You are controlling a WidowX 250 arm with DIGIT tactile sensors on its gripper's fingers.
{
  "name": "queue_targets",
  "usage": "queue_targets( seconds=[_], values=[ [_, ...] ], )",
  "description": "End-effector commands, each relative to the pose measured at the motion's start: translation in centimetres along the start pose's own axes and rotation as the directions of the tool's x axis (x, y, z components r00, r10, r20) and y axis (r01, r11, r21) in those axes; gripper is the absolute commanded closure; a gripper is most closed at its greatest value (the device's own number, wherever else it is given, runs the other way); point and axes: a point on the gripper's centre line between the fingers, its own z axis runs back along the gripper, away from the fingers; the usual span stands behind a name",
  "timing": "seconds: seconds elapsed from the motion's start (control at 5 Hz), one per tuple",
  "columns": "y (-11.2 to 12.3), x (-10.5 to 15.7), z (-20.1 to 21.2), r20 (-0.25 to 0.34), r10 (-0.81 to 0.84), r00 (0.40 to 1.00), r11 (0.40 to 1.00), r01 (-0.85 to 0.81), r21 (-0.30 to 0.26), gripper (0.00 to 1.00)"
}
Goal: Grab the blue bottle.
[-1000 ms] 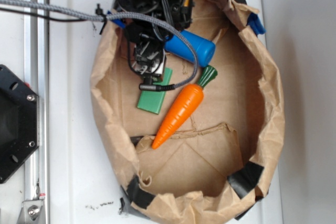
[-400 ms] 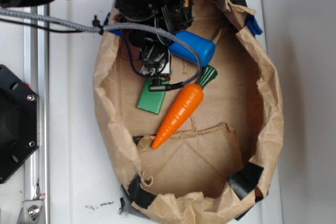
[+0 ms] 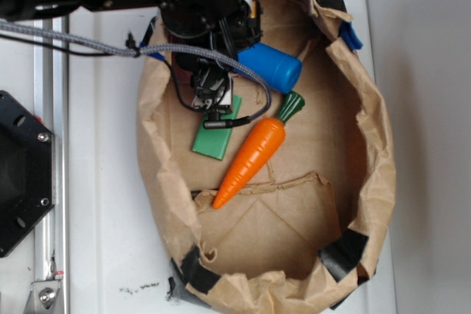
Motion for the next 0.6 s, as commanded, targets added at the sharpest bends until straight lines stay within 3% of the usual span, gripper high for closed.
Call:
queue_targets(
  seconds=[0.0, 0.4],
  values=[
    [-0.1, 1.9, 0.2, 0.028, 0.000, 1.000, 1.000, 0.000, 0.007, 0.00],
    [-0.6, 3.6, -1.0, 0.009, 0.016, 1.000, 1.000, -0.016, 0.024, 0.00]
  ],
)
